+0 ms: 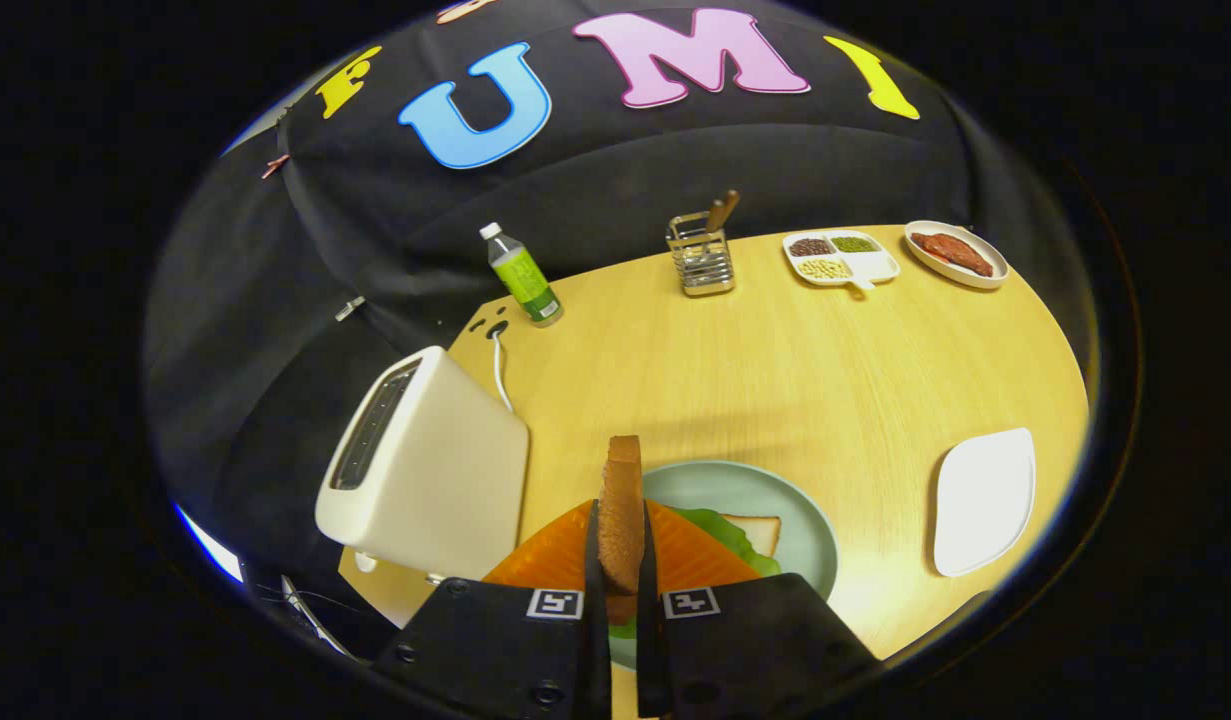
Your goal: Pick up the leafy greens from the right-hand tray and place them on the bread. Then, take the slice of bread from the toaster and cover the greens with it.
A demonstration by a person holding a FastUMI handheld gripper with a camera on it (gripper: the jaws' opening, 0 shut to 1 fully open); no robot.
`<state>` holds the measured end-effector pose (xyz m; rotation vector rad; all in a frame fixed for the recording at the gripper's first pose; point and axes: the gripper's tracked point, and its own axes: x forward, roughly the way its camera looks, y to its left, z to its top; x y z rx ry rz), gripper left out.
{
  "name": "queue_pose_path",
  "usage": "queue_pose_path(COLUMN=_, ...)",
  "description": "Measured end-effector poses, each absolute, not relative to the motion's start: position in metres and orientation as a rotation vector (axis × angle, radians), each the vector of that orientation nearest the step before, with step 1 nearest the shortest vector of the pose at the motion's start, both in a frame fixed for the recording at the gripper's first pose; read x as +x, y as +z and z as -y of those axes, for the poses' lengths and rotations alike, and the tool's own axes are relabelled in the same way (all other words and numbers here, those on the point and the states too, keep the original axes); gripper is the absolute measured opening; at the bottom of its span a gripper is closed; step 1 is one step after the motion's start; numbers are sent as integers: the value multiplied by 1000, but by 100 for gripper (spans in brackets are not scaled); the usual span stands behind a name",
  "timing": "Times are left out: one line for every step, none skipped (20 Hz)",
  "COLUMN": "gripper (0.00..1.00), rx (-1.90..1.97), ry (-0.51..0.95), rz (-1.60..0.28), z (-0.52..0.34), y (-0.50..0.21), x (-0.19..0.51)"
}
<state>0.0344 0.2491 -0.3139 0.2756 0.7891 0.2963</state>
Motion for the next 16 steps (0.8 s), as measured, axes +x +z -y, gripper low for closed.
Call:
queue_pose_path(gripper=14, rx=272, ry=274, rz=-789, z=-240, y=-319, x=34)
queue_pose_path(gripper=15, rx=271, ry=251, rz=-790, z=-231, y=-324, x=35)
queue_pose_path(gripper=18, rx=268, ry=235, rz=-794, z=-225, y=-329, x=34)
queue_pose_path(gripper=19, rx=253, ry=214, rz=-800, z=-217, y=-336, x=33)
queue_pose_path(gripper=24, rx=233, ry=201, rz=-801, z=-211, y=-341, x=32)
queue_pose_path(gripper=26, rx=210, ry=192, rz=-800, z=-208, y=-344, x=31)
queue_pose_path(gripper=32, rx=180, ry=185, rz=-797, z=-204, y=-347, x=31)
queue_pose_path(gripper=34, rx=155, ry=182, rz=-794, z=-201, y=-351, x=31)
queue_pose_path(gripper=39, rx=129, ry=174, rz=-790, z=-198, y=-354, x=32)
queue_pose_path(gripper=45, rx=106, ry=166, rz=-787, z=-194, y=-356, x=33)
queue_pose_path(gripper=52, rx=89, ry=160, rz=-788, z=-193, y=-358, x=34)
queue_pose_path(gripper=55, rx=71, ry=153, rz=-789, z=-189, y=-361, x=35)
queue_pose_path(gripper=64, rx=48, ry=142, rz=-790, z=-185, y=-364, x=35)
queue_pose_path(gripper=69, rx=14, ry=134, rz=-800, z=-179, y=-369, x=35)
queue_pose_path(gripper=83, rx=-10, ry=134, rz=-802, z=-176, y=-371, x=33)
queue_pose_path(gripper=88, rx=-21, ry=134, rz=-793, z=-175, y=-368, x=33)
